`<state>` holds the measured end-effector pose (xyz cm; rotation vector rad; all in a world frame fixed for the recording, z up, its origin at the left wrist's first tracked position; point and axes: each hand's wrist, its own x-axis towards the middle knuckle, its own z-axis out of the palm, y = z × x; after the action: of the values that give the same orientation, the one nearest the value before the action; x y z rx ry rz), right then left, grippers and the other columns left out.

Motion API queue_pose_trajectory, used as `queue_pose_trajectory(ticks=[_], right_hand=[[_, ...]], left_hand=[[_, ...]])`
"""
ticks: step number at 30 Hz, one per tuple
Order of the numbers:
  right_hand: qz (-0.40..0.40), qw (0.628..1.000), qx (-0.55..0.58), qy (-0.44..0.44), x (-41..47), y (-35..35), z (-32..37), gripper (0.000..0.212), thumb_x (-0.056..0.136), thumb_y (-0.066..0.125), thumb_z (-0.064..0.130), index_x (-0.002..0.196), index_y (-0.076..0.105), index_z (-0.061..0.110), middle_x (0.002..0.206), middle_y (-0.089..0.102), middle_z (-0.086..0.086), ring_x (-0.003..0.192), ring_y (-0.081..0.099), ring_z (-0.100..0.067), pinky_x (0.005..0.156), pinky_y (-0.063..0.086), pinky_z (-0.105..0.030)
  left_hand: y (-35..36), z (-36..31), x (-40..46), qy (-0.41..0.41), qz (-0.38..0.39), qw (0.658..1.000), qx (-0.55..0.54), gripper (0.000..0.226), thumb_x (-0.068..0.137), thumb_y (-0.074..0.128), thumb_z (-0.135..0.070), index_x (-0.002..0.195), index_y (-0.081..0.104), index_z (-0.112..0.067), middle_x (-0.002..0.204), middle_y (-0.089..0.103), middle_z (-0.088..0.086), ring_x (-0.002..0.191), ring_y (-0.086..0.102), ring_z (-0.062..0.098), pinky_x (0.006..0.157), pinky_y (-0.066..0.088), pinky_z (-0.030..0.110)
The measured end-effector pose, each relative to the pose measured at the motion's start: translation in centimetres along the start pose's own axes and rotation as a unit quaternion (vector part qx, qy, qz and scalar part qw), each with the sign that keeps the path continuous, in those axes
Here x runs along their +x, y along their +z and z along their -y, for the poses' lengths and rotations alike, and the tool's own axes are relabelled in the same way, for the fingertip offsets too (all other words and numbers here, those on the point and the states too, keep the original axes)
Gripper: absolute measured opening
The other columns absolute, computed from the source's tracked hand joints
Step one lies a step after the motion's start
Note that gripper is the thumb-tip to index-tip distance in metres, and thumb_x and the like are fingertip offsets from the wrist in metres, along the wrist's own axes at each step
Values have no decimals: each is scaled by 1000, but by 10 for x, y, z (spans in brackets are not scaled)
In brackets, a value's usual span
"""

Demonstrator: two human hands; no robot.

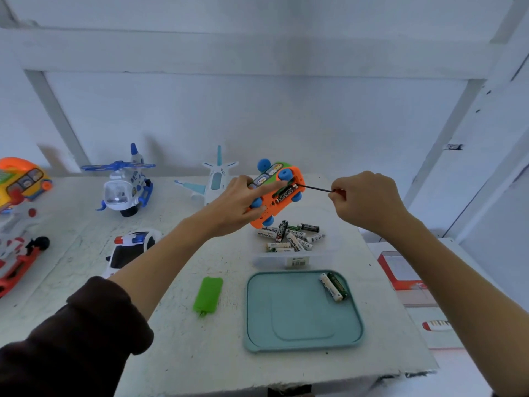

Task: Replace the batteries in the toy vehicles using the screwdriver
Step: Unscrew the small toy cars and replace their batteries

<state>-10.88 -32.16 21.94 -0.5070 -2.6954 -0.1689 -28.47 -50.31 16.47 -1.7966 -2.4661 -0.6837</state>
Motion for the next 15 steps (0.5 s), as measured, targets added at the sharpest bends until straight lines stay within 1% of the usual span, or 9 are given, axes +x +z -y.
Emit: queue_pose_trajectory(ticks=[2,6,9,13,15], right_hand=[[3,1000,14,6,-3,1,-5,23,89,47,25,87,67,15,71,61,-3,68,50,-24,60,30,-25],[27,999,26,20,-10,1,-14,22,84,49,23,79,69,15,67,63,-1,66,55,-22,57,35,-23],[44,998,43,30,-16,1,-15,22,84,49,24,79,70,18,69,65,0,67,56,-20,57,37,-22],[31,998,27,49,-17,1,-16,23,84,48,24,77,68,15,68,64,-2,64,55,-21,55,34,-21],[23,998,25,61,-17,0,-16,23,83,47,24,75,67,14,65,63,-4,59,51,-20,53,32,-21]], left_hand=[[1,-2,3,2,11,1000,-2,51,91,27,-41,139,12,-55,109,28,2,106,32,23,93,36,37],[4,1,7,-10,20,1000,1,54,90,26,-41,140,14,-54,113,32,8,108,33,26,95,36,39],[5,3,8,-25,19,999,-30,53,89,27,-41,137,12,-55,110,31,7,108,31,23,98,34,40],[5,1,12,-25,19,999,-33,54,89,28,-40,138,13,-55,126,32,14,118,31,27,101,32,42],[5,0,14,-27,16,999,-45,53,89,30,-39,137,13,-55,128,33,14,120,30,26,101,32,42]])
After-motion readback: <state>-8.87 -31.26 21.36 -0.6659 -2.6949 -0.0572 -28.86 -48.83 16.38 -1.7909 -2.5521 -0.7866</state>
